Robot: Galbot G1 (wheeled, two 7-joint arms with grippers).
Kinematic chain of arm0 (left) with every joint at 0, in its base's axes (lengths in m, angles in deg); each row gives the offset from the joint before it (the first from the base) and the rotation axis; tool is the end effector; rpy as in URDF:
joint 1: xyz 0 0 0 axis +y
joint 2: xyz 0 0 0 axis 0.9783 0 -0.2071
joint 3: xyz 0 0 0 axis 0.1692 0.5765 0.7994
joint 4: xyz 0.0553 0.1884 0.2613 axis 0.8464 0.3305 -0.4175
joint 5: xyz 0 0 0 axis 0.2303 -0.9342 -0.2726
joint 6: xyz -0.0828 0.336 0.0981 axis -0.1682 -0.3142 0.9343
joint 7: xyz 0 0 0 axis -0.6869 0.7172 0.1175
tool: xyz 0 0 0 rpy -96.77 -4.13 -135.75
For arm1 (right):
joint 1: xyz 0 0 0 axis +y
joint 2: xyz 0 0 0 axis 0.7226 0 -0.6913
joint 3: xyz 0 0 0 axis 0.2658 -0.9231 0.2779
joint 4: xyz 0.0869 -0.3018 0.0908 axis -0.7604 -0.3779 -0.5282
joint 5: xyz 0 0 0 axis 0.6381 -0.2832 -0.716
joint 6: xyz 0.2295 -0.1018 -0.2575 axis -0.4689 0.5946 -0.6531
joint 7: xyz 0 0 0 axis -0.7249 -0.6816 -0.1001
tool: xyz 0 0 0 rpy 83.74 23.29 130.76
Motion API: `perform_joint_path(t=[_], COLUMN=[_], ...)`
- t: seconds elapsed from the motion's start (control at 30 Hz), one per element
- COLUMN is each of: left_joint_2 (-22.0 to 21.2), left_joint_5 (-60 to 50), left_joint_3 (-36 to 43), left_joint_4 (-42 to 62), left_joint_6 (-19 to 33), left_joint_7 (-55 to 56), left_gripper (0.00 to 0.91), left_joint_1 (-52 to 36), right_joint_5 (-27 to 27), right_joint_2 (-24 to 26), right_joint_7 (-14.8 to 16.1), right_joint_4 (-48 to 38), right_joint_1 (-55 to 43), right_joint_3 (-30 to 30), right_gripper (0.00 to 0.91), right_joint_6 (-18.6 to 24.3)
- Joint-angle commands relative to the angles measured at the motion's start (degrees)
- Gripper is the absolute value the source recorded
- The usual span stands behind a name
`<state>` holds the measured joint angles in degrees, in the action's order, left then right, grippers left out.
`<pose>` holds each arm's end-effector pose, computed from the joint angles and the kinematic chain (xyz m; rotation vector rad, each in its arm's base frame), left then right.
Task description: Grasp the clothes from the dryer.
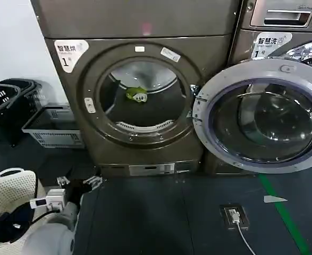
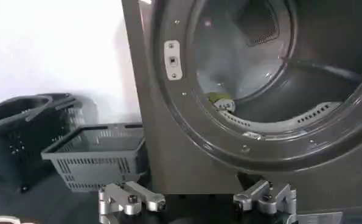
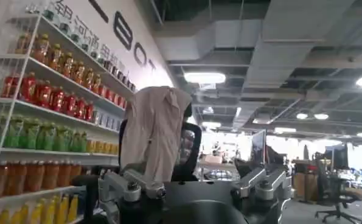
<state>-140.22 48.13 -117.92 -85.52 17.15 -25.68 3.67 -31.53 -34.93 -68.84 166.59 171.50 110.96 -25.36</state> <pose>0.2403 0.0272 -0.1662 0.0774 -2.8207 -0.1675 -0.1024 -0.4739 -0.0330 1.8403 2.2804 -0.4091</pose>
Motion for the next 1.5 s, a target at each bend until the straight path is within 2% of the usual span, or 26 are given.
perform_joint_path(t=[0.03, 0.5, 0.83, 1.0, 1.3, 1.5], left_joint_2=[-0.02, -0.01, -0.13, 0.01, 0.42, 0.43], left_joint_5=[-0.10, -0.11, 0.03, 0.05, 0.04, 0.38], left_joint_3=[0.04, 0.53, 1.34, 1.25, 1.12, 0.78], left_joint_4=[0.27, 0.16, 0.23, 0.70, 0.85, 0.92], left_joint_6=[-2.81, -2.81, -2.81, -2.81, -2.81, -2.81], left_joint_7=[0.22, 1.06, 1.05, 1.04, 0.96, 1.17], left_gripper=[0.907, 0.907, 0.907, 0.907, 0.907, 0.907], left_joint_1=[0.01, 0.58, 0.40, 0.34, -0.01, -0.89], right_joint_5=[-0.04, -0.11, -0.36, -1.73, -1.62, 0.79], right_joint_2=[-0.03, 0.15, -0.44, -0.05, 0.58, 0.72], right_joint_7=[-0.48, -1.47, -0.89, 0.23, 0.36, -2.50], right_joint_4=[-0.36, -1.45, -2.15, -3.59, -4.33, -3.43], right_joint_1=[-0.07, -0.88, -0.86, -0.43, -0.45, -1.30], right_joint_3=[-0.22, -0.54, -0.16, 0.19, 0.83, 0.58], right_gripper=[0.907, 0.907, 0.907, 0.907, 0.907, 0.907], right_joint_6=[0.67, 0.69, 1.10, 2.28, 4.72, 5.39])
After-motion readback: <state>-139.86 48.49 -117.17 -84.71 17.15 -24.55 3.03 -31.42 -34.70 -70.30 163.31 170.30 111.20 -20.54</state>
